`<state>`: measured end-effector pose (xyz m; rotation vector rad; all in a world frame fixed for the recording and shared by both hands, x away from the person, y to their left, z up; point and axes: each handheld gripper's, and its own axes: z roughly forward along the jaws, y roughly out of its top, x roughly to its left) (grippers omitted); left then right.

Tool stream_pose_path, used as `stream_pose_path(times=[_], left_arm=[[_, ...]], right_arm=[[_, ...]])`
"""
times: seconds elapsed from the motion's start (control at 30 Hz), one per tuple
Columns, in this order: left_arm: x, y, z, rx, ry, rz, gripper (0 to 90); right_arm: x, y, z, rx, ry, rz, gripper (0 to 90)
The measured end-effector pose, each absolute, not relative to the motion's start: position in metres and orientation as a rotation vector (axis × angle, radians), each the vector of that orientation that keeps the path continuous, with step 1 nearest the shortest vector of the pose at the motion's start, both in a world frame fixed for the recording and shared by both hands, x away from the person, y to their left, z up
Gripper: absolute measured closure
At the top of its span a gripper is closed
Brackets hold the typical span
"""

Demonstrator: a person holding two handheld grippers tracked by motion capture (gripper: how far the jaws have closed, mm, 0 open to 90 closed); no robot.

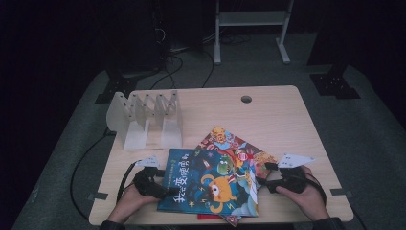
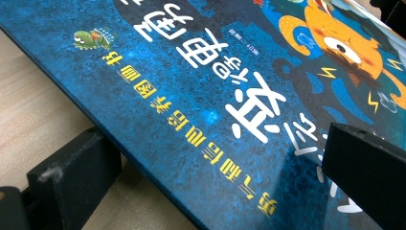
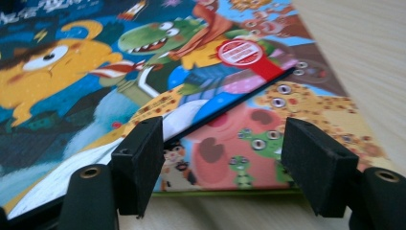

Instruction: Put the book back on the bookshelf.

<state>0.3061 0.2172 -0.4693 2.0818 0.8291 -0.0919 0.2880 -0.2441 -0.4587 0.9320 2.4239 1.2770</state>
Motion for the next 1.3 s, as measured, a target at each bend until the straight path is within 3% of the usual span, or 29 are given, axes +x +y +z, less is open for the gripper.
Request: stream_pose_path(times=[0.37,0.83,1.3], left_arm=[[0.307,0.222,-0.471,2.062,0.853,-0.135,0.0],[0.311,0.229,-0.461,2.103,0.918,-0.145,0.0],[0.312,0.243,-0.436,1.929,0.893,-0.135,0.0]], right_arm=[[0.287,-0.232,-0.46,0.874,2.427,1.26,36.4],[0.29,-0.218,-0.459,0.833,2.488,1.273,36.0],[0.296,-0.207,-0.457,0.745,2.566,1.268,32.3]])
